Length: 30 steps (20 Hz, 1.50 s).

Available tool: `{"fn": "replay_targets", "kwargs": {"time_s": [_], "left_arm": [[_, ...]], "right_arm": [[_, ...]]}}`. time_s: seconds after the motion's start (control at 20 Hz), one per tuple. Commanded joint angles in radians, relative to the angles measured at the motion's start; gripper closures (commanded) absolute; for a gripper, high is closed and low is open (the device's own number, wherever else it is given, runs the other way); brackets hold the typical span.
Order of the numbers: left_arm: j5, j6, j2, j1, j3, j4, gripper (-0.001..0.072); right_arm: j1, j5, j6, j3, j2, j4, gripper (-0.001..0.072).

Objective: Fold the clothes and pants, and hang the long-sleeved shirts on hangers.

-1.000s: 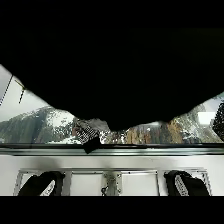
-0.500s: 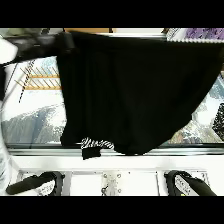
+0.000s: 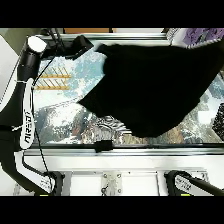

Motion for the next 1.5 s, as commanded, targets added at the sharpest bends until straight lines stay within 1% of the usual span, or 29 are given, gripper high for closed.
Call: {"fn": "replay_targets", "kwargs": {"time_s": [0.0, 0.1, 0.2, 0.3, 0.4, 0.5, 0.6, 0.65, 0.7, 0.75, 0.85, 0.95, 1.05, 1.15, 1.3, 1.35, 1.4, 1.45], "left_arm": [[-0.072, 0.003, 0.091, 0.098, -0.108, 0.001, 0.0143], [-0.088, 0.005, 0.192, 0.158, -0.201, 0.063, 0.0142], [-0.102, 0.006, 0.293, 0.199, -0.301, 0.152, 0.0142], [-0.108, 0.007, 0.388, 0.233, -0.406, 0.216, 0.0142], [-0.111, 0.011, 0.473, 0.267, -0.503, 0.243, 0.0142], [-0.109, 0.015, 0.544, 0.302, -0.586, 0.239, 0.0142], [-0.106, 0.015, 0.607, 0.338, -0.658, 0.239, 0.0142], [-0.106, 0.016, 0.636, 0.353, -0.692, 0.239, 0.0142], [-0.106, 0.024, 0.662, 0.368, -0.723, 0.239, 0.0142], [-0.107, 0.037, 0.684, 0.379, -0.748, 0.239, 0.0142], [-0.106, 0.045, 0.731, 0.391, -0.809, 0.239, 0.0142], [-0.106, 0.050, 0.778, 0.386, -0.882, 0.235, 0.0142], [-0.110, 0.051, 0.824, 0.350, -0.967, 0.238, 0.0142], [-0.110, 0.051, 0.858, 0.278, -1.049, 0.235, 0.0142], [-0.086, 0.047, 0.892, 0.115, -1.152, 0.230, 0.0142], [-0.072, 0.047, 0.896, 0.060, -1.173, 0.230, 0.0142], [-0.061, 0.047, 0.898, 0.008, -1.188, 0.230, 0.0142], [-0.051, 0.047, 0.897, -0.043, -1.196, 0.231, 0.0142]], "right_arm": [[0.170, 0.072, 0.005, -0.004, 0.047, 0.059, 0.0698], [0.379, 0.085, 0.055, -0.047, 0.055, 0.063, 0.0698], [0.591, 0.050, 0.100, -0.105, 0.036, 0.063, 0.0698], [0.803, -0.038, 0.112, -0.169, -0.016, 0.063, 0.0697], [0.968, -0.132, 0.111, -0.195, -0.108, 0.062, 0.0697], [1.076, -0.232, 0.102, -0.194, -0.220, 0.063, 0.0695], [1.133, -0.314, 0.092, -0.193, -0.309, 0.063, 0.0675], [1.144, -0.325, 0.092, -0.192, -0.330, 0.071, 0.0482], [1.143, -0.323, 0.081, -0.190, -0.333, 0.090, 0.0132], [1.135, -0.315, 0.081, -0.187, -0.317, 0.089, 0.0012], [1.088, -0.258, 0.080, -0.188, -0.245, 0.048, 0.0012], [1.001, -0.155, 0.057, -0.217, -0.147, -0.032, 0.0012], [0.877, -0.069, 0.047, -0.321, -0.047, -0.024, 0.0012], [0.729, 0.003, 0.060, -0.495, 0.055, -0.016, 0.0012], [0.483, 0.001, 0.113, -0.780, 0.160, -0.007, 0.0012], [0.397, -0.022, 0.111, -0.855, 0.164, 0.034, 0.0012], [0.327, -0.056, 0.094, -0.916, 0.160, 0.097, 0.0011], [0.270, -0.100, 0.037, -0.967, 0.149, 0.183, 0.0011]]}}
